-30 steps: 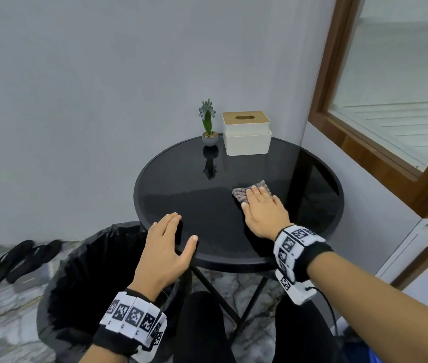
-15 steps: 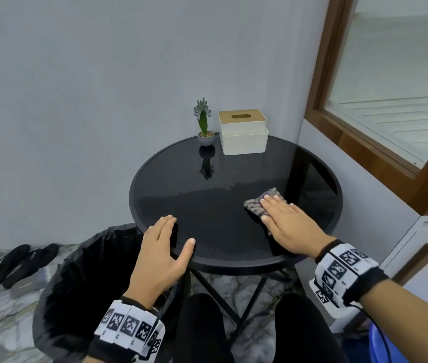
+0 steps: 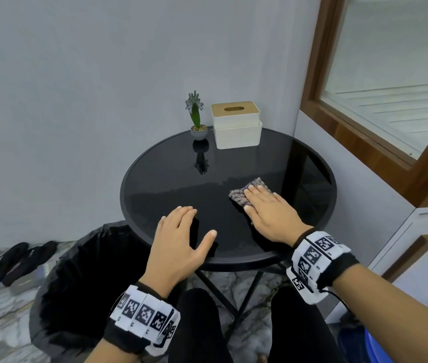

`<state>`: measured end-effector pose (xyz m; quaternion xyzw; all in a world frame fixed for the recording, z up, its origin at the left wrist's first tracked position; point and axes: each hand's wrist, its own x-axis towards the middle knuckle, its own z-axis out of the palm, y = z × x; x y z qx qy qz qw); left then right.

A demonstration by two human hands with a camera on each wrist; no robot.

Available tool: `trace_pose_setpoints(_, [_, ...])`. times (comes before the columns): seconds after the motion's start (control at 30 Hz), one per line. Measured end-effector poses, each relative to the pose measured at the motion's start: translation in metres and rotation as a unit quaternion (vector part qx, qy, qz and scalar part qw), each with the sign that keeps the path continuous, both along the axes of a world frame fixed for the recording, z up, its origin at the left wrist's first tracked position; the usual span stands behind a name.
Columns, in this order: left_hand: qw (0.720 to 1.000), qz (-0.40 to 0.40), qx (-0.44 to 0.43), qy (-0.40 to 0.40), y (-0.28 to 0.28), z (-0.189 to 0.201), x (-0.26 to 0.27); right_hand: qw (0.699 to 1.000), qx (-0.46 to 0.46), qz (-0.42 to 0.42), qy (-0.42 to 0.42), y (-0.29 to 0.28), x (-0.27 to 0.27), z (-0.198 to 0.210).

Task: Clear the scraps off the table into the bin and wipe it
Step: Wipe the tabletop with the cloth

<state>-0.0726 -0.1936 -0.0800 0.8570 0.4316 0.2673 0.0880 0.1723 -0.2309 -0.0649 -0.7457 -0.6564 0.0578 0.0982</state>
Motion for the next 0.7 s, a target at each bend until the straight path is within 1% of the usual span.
trace_pose_setpoints(0.13, [1.000, -0.009, 0.003, -0.013, 0.002, 0.007, 0.020, 0.999, 0.010, 0.032, 0.007, -0.029, 0.007, 0.000])
trace_pose_setpoints(0.23, [1.000, -0.014, -0.003, -0.012, 0.003, 0.008, 0.033, 1.000, 0.015, 0.007, -0.005, -0.036, 0.021, 0.000])
trace_pose_setpoints(0.33, [1.000, -0.016, -0.011, 0.003, 0.001, 0.004, 0.043, 0.999, 0.010, -0.030, -0.020, -0.024, 0.035, 0.000])
trace_pose_setpoints(0.5, [1.000, -0.016, -0.007, 0.026, -0.002, 0.000, 0.045, 0.996, -0.015, -0.082, -0.006, 0.014, 0.043, 0.002])
trace_pose_setpoints(0.6, [0.999, -0.016, -0.002, 0.038, -0.001, -0.002, 0.043, 0.997, -0.022, -0.074, -0.009, 0.028, 0.035, 0.003])
trace_pose_setpoints(0.7, [0.999, -0.015, -0.006, 0.048, 0.001, -0.002, 0.041, 0.999, -0.023, -0.033, -0.015, 0.028, 0.027, 0.003])
